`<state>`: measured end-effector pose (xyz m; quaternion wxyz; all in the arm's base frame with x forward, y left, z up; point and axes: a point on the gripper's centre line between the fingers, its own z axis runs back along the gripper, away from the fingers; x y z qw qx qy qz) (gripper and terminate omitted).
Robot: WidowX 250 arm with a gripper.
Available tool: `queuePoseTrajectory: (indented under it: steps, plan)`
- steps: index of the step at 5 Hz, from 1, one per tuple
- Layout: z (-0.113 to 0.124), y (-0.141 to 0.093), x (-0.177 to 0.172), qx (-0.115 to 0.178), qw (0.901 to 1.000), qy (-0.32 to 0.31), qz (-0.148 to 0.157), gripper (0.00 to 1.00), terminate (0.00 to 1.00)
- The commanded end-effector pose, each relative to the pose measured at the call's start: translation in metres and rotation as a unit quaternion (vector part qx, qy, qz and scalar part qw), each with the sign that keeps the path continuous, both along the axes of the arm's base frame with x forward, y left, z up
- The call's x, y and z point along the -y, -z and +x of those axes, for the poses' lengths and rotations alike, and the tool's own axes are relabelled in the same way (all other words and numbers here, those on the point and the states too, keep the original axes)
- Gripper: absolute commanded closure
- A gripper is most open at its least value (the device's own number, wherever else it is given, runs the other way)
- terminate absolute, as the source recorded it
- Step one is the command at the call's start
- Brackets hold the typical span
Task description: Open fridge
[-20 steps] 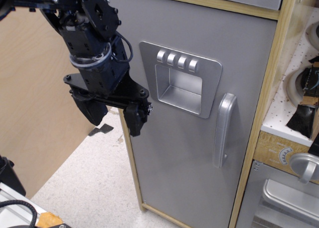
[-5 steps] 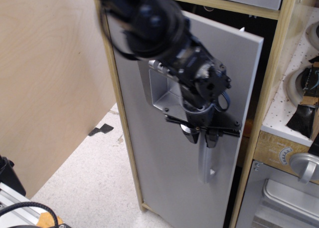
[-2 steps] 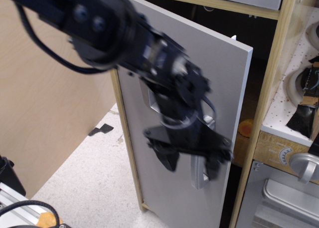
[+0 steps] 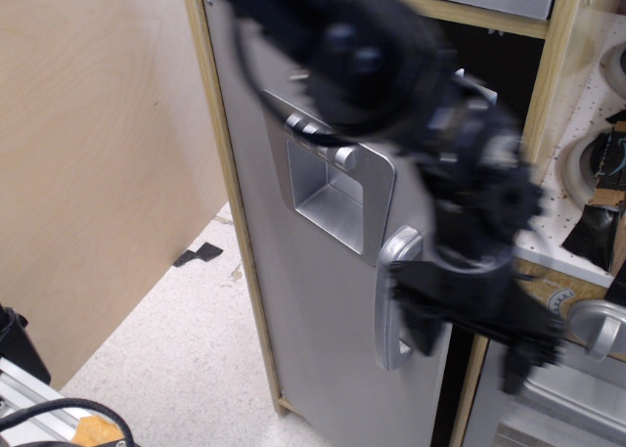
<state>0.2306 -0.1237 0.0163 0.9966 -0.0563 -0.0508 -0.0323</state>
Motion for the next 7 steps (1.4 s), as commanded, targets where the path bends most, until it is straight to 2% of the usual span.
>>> queuePoseTrajectory:
  steps: [1, 2, 3, 4, 5, 7]
  plan:
    - [0.033, -0.024, 0.048, 0.065, 0.9952, 0.072, 0.017, 0.0, 0.0]
    - [0.058, -0.029, 0.045, 0.083, 0.9904, 0.108, 0.023, 0.0, 0.0]
    - [0.081, -0.04, 0.03, 0.083, 0.9873, 0.128, 0.046, 0.0, 0.0]
    - [0.092, -0.045, 0.01, 0.072, 0.9879, 0.124, 0.06, 0.0, 0.0]
    - [0.088, -0.055, -0.002, 0.047, 0.9907, 0.111, 0.064, 0.0, 0.0]
    - [0.055, -0.064, -0.026, 0.019, 0.9965, 0.063, 0.053, 0.0, 0.0]
